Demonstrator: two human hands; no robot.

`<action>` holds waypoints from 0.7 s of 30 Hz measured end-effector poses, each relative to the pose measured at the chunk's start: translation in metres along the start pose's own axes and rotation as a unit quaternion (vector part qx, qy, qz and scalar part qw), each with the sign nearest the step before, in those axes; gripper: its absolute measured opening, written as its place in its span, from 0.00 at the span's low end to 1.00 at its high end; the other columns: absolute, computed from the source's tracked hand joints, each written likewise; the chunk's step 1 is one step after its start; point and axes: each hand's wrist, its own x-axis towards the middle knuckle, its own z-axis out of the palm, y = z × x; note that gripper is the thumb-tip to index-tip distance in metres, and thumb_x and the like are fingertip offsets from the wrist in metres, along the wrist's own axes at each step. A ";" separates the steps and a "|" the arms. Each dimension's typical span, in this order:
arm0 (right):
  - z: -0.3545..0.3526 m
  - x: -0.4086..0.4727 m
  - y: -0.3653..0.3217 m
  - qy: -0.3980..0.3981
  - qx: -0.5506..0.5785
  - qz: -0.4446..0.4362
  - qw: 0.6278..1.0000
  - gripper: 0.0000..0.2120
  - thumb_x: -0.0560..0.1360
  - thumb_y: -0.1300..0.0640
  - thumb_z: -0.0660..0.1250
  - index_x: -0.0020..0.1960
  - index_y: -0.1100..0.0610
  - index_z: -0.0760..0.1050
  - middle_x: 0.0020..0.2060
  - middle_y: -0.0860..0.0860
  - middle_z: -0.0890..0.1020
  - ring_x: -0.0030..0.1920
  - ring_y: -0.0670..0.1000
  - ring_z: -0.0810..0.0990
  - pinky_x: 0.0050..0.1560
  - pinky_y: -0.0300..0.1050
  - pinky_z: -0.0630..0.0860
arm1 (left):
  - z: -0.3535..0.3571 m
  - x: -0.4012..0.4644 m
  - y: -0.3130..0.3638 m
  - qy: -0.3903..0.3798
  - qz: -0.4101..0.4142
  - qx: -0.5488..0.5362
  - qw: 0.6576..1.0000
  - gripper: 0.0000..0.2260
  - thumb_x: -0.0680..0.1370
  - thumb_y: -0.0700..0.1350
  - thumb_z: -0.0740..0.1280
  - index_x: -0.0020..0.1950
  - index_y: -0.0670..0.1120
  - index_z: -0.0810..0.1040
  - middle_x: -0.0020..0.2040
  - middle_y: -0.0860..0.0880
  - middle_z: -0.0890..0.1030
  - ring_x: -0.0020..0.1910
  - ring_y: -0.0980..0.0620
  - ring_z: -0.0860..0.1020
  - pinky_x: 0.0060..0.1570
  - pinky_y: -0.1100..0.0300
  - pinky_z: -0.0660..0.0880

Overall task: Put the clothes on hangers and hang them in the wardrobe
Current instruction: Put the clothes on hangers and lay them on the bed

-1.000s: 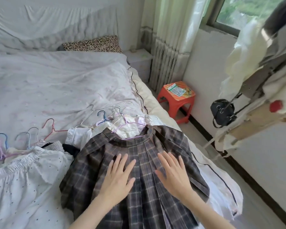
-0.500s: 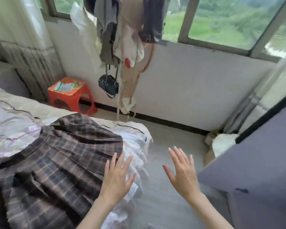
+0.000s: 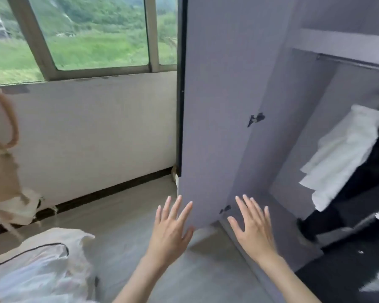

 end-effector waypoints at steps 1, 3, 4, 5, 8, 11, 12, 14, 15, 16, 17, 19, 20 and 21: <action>-0.009 0.012 0.016 0.007 -0.009 0.014 1.000 0.35 0.73 0.35 0.45 0.72 0.53 0.64 0.71 0.53 0.67 0.72 0.53 0.62 0.72 0.57 0.50 | 0.005 0.023 0.012 -0.002 0.016 0.000 1.000 0.24 0.74 0.57 0.55 0.68 0.51 0.67 0.66 0.44 0.73 0.66 0.38 0.70 0.57 0.41 0.70; -0.026 0.030 0.046 0.018 -0.027 0.037 0.999 0.36 0.71 0.35 0.41 0.74 0.52 0.59 0.73 0.51 0.62 0.74 0.51 0.56 0.73 0.55 0.45 | 0.018 0.065 0.035 -0.006 0.042 -0.004 0.999 0.24 0.74 0.57 0.55 0.69 0.51 0.67 0.66 0.43 0.73 0.65 0.37 0.70 0.57 0.41 0.70; -0.034 0.037 0.061 0.025 -0.033 0.051 0.998 0.37 0.71 0.35 0.40 0.74 0.52 0.58 0.73 0.51 0.61 0.75 0.51 0.55 0.73 0.54 0.44 | 0.024 0.083 0.048 -0.013 0.052 -0.011 0.998 0.24 0.75 0.56 0.54 0.69 0.51 0.67 0.66 0.43 0.73 0.66 0.37 0.70 0.57 0.40 0.70; -0.042 0.044 0.076 0.036 -0.037 0.064 0.997 0.36 0.71 0.35 0.41 0.74 0.52 0.58 0.73 0.51 0.61 0.74 0.51 0.55 0.73 0.55 0.45 | 0.029 0.100 0.062 -0.019 0.063 -0.018 0.998 0.24 0.75 0.56 0.54 0.69 0.51 0.67 0.67 0.43 0.73 0.66 0.37 0.70 0.58 0.40 0.70; -0.062 0.059 0.113 0.064 -0.047 0.113 0.990 0.34 0.73 0.37 0.44 0.73 0.54 0.62 0.71 0.53 0.66 0.73 0.54 0.61 0.71 0.60 0.52 | 0.047 0.141 0.100 -0.034 0.103 -0.029 0.994 0.23 0.75 0.56 0.54 0.69 0.51 0.67 0.67 0.44 0.73 0.66 0.37 0.70 0.58 0.42 0.69; -0.077 0.069 0.144 0.089 -0.071 0.150 0.982 0.31 0.75 0.40 0.48 0.70 0.56 0.67 0.67 0.54 0.72 0.69 0.55 0.68 0.66 0.64 0.61 | 0.066 0.175 0.129 -0.054 0.155 -0.045 0.985 0.24 0.75 0.56 0.54 0.69 0.51 0.66 0.66 0.44 0.73 0.66 0.37 0.70 0.58 0.42 0.69; -0.081 0.072 0.153 0.094 -0.080 0.163 0.979 0.30 0.75 0.40 0.49 0.69 0.56 0.68 0.66 0.54 0.73 0.68 0.56 0.69 0.66 0.64 0.62 | 0.072 0.188 0.137 -0.063 0.167 -0.053 0.983 0.24 0.75 0.56 0.54 0.69 0.51 0.66 0.66 0.44 0.73 0.66 0.37 0.70 0.58 0.41 0.69; -0.087 0.079 0.171 0.098 -0.090 0.191 0.973 0.30 0.75 0.40 0.48 0.70 0.55 0.67 0.67 0.55 0.72 0.69 0.56 0.68 0.67 0.62 0.61 | 0.084 0.213 0.151 -0.081 0.187 -0.068 0.977 0.24 0.75 0.55 0.55 0.69 0.51 0.66 0.66 0.43 0.73 0.65 0.36 0.70 0.57 0.41 0.70; -0.090 0.083 0.180 0.096 -0.091 0.207 0.969 0.31 0.75 0.39 0.47 0.70 0.55 0.66 0.68 0.54 0.71 0.70 0.55 0.66 0.68 0.61 0.59 | 0.089 0.225 0.158 -0.088 0.199 -0.076 0.973 0.23 0.74 0.55 0.55 0.69 0.50 0.66 0.66 0.43 0.73 0.65 0.36 0.70 0.57 0.41 0.71; -0.093 0.089 0.188 0.095 -0.092 0.222 0.966 0.32 0.74 0.39 0.46 0.71 0.55 0.65 0.69 0.54 0.70 0.71 0.55 0.65 0.69 0.61 0.58 | 0.094 0.238 0.165 -0.096 0.212 -0.085 0.969 0.23 0.74 0.55 0.55 0.68 0.50 0.66 0.65 0.43 0.74 0.65 0.36 0.71 0.56 0.41 0.72; -0.097 0.096 0.196 0.101 -0.098 0.235 0.962 0.31 0.74 0.39 0.46 0.71 0.55 0.65 0.69 0.54 0.70 0.71 0.55 0.65 0.68 0.61 0.58 | 0.098 0.251 0.172 -0.103 0.222 -0.092 0.965 0.23 0.74 0.56 0.55 0.68 0.50 0.66 0.65 0.43 0.74 0.64 0.36 0.71 0.56 0.42 0.72; -0.103 0.112 0.209 0.109 -0.129 0.254 0.952 0.29 0.75 0.42 0.49 0.68 0.56 0.69 0.65 0.55 0.74 0.68 0.57 0.69 0.64 0.64 0.63 | 0.109 0.280 0.184 -0.113 0.240 -0.103 0.959 0.23 0.74 0.56 0.55 0.68 0.50 0.67 0.64 0.42 0.75 0.63 0.36 0.72 0.55 0.42 0.73; -0.105 0.121 0.216 0.113 -0.148 0.265 0.946 0.28 0.74 0.43 0.50 0.67 0.57 0.71 0.63 0.56 0.75 0.66 0.58 0.72 0.62 0.66 0.66 | 0.113 0.296 0.190 -0.117 0.250 -0.113 0.955 0.23 0.75 0.56 0.54 0.68 0.50 0.67 0.65 0.42 0.74 0.64 0.35 0.71 0.55 0.41 0.72; -0.107 0.130 0.222 0.114 -0.159 0.281 0.939 0.28 0.74 0.44 0.50 0.66 0.58 0.72 0.62 0.56 0.76 0.65 0.58 0.72 0.61 0.67 0.66 | 0.116 0.311 0.195 -0.125 0.256 -0.128 0.950 0.25 0.75 0.58 0.53 0.69 0.50 0.67 0.67 0.41 0.72 0.66 0.35 0.69 0.58 0.41 0.70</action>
